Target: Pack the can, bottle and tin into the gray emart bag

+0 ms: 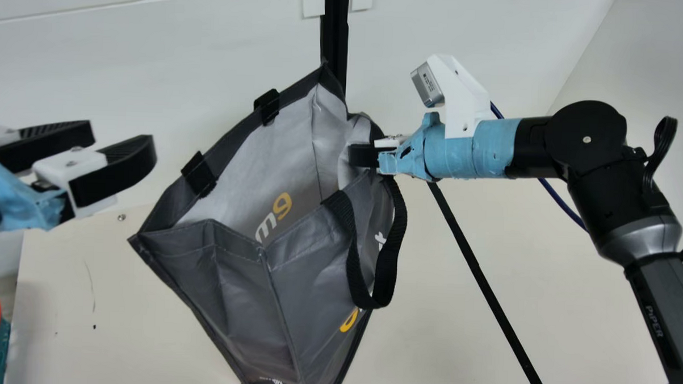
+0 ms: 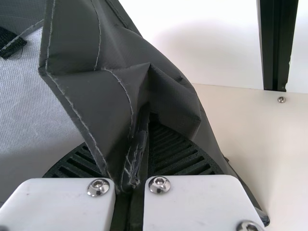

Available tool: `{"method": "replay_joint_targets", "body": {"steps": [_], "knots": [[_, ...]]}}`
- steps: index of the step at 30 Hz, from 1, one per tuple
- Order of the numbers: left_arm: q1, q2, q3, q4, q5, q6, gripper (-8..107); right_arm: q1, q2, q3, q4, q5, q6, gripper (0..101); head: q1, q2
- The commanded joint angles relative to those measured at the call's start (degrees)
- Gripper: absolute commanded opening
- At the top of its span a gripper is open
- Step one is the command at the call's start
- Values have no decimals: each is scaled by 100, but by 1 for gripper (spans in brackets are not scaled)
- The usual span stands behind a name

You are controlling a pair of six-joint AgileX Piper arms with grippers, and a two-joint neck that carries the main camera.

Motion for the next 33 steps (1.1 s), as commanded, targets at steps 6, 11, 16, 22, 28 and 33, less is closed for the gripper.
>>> {"method": "replay_joint_targets", "body": {"steps": [6,11,16,22,28,33], "knots": [[81,-322,396,853,-143,-161,90,0,0,0,0,0,0,0,-130,-5],[165,-581,733,1469,-301,-366,90,0,0,0,0,0,0,0,-130,-5],[247,-842,1078,2175,-463,-677,90,0,0,0,0,0,0,0,-130,-5],[257,-1138,1423,3211,-588,-1138,90,0,0,0,0,0,0,0,-130,-5],[133,-1359,1623,4307,-417,-1631,90,0,0,0,0,0,0,0,-130,-5],[-57,-1532,1773,5184,-237,-2109,90,0,0,0,0,0,0,0,-130,-5]]}}
